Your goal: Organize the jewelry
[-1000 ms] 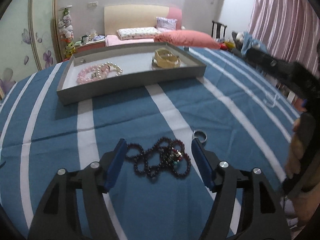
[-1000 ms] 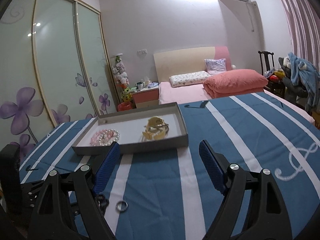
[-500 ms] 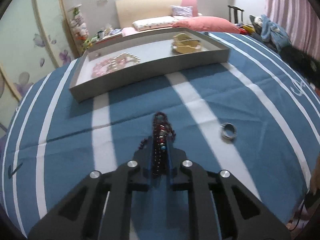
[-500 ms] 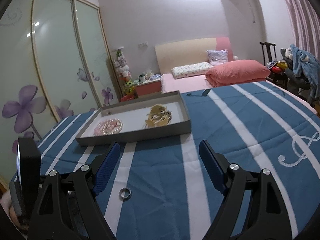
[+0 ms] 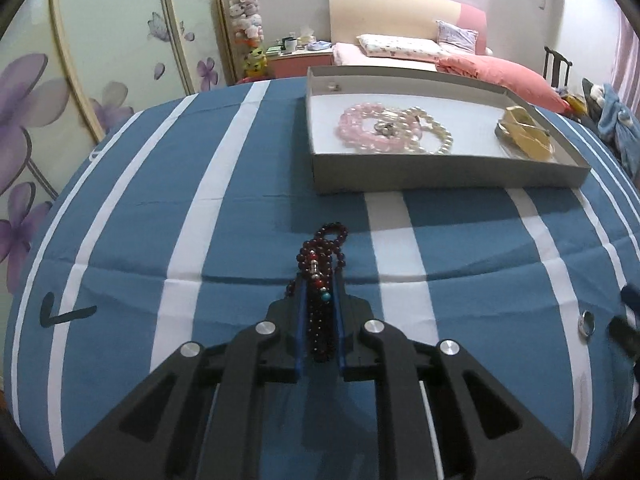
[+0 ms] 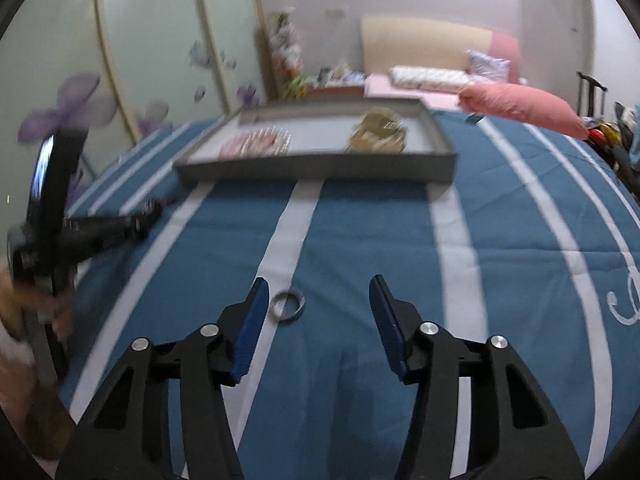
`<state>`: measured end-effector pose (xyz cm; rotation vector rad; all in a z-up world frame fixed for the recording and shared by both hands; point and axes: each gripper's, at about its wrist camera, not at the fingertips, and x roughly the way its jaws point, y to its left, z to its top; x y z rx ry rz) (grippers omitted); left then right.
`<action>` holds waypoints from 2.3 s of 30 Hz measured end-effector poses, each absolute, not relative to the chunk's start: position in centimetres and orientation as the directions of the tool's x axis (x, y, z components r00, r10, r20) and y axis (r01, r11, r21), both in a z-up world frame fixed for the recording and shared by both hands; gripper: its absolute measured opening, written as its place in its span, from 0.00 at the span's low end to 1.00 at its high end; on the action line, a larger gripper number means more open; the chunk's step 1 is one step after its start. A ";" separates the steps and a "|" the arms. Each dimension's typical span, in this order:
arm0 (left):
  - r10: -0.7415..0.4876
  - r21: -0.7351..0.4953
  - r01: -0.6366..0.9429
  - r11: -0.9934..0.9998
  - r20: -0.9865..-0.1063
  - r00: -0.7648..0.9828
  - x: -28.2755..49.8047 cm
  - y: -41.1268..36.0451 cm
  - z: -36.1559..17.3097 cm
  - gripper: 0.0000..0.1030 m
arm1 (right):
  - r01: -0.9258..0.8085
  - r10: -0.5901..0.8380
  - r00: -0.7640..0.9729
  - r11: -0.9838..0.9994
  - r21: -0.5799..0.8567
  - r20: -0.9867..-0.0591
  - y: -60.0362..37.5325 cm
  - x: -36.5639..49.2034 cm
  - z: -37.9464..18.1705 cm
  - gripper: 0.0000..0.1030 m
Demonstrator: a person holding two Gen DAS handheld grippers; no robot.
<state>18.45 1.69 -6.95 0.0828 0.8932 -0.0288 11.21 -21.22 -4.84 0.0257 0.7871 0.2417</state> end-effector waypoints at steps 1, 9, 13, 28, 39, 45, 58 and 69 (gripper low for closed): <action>0.011 0.063 0.060 0.996 -0.779 0.627 18.4 1.7 -6.9 0.12 | -0.213 0.223 0.668 0.971 0.105 -0.710 -20.9 11.3 -5.1 0.46; 0.010 0.062 0.061 0.996 -0.779 0.626 18.7 1.7 -6.8 0.12 | -0.243 0.198 0.627 0.969 0.052 -0.753 -19.3 11.8 -5.9 0.38; 0.010 0.061 0.061 0.996 -0.779 0.626 18.7 1.7 -6.8 0.12 | -0.242 0.188 0.622 0.969 0.042 -0.761 -19.2 12.0 -5.7 0.34; 0.010 0.062 0.061 0.996 -0.780 0.626 18.7 1.7 -6.8 0.12 | -0.123 0.099 0.629 0.992 0.026 -0.771 -21.7 13.2 -5.7 0.22; 0.009 0.061 0.062 0.996 -0.779 0.626 18.7 1.7 -6.7 0.13 | -0.095 0.094 0.629 0.995 0.044 -0.772 -22.7 13.8 -5.7 0.22; -0.029 0.027 0.077 0.997 -0.765 0.643 18.4 1.2 -6.4 0.09 | -0.091 0.107 0.680 0.994 0.062 -0.726 -23.1 13.8 -4.1 0.22; -0.060 0.054 0.124 0.991 -0.650 0.758 16.4 -1.1 -2.8 0.01 | -0.102 0.120 0.793 0.993 0.064 -0.598 -23.4 13.4 -0.5 0.22; -0.101 -0.057 0.083 0.995 -0.612 0.784 16.4 2.7 -0.4 0.01 | -0.095 0.123 0.794 0.992 0.079 -0.595 -23.7 13.3 -0.6 0.22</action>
